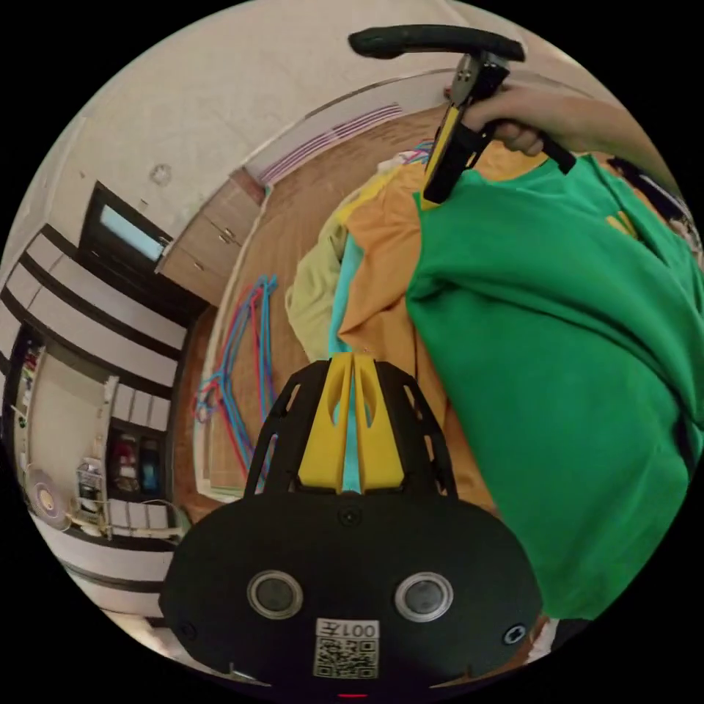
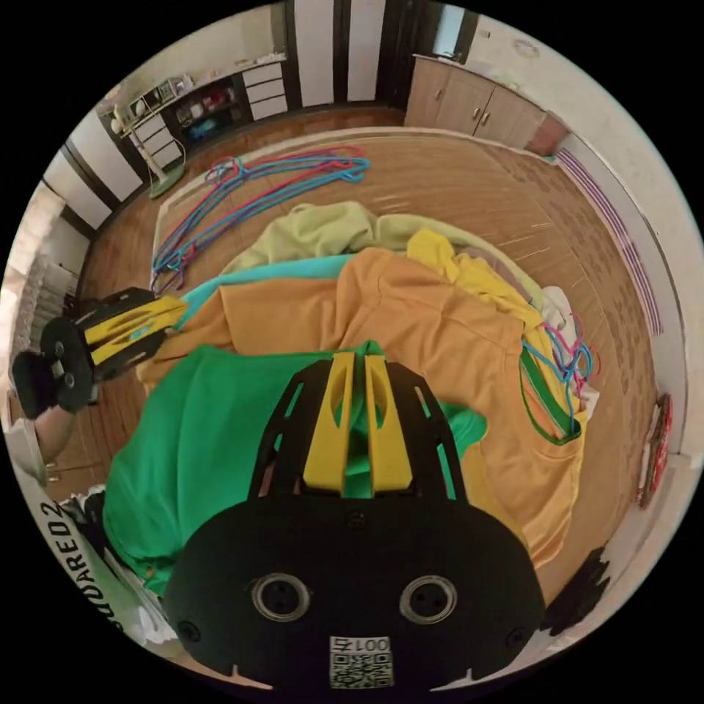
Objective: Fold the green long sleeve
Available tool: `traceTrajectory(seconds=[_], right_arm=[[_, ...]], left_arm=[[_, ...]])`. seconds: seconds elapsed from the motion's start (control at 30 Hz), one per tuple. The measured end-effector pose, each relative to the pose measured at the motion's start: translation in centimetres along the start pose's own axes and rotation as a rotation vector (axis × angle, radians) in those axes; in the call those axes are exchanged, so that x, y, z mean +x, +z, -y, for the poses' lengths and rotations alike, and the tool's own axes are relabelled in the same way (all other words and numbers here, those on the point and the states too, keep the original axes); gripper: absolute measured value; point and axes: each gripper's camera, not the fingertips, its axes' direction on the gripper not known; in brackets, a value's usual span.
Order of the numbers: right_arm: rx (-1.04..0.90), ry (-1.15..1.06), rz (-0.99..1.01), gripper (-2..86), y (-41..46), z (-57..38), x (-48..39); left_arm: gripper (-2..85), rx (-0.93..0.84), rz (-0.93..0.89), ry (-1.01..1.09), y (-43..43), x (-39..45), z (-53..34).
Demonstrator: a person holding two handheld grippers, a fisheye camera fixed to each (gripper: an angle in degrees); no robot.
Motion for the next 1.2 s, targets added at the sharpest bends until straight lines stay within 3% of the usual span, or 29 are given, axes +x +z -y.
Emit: traceTrajectory(seconds=[0.27,0.4,0.57,0.77,1.0,1.2], right_arm=[[0.225,0.035,-0.070,3.3,-11.3,-11.2,-0.1],[0.203,0.024,0.089,6.9,-14.7,-21.7,-3.0],[0.091,0.115,0.259,9.5,-12.0,-31.8,-7.9],[-0.045,0.205,0.113,3.8,-5.9,-36.4,-10.0],[0.353,0.460,0.297,1.8,-16.5,-43.5,-3.0],[0.495,0.462,0.508,0.9,-21.0,-45.2,-0.8]], left_arm=[[-0.7,0.143,-0.237,-0.007,-6.3,-0.5,-3.3],[1.5,0.234,-0.410,0.149,-11.3,4.2,-3.9],[4.1,0.199,-0.402,0.319,-13.1,11.0,-3.3],[4.2,0.096,-0.393,0.345,-12.5,14.9,-2.1],[3.4,0.037,-0.292,0.325,-13.1,14.0,-2.8],[4.9,0.095,-0.242,0.171,-13.0,11.9,-1.1]])
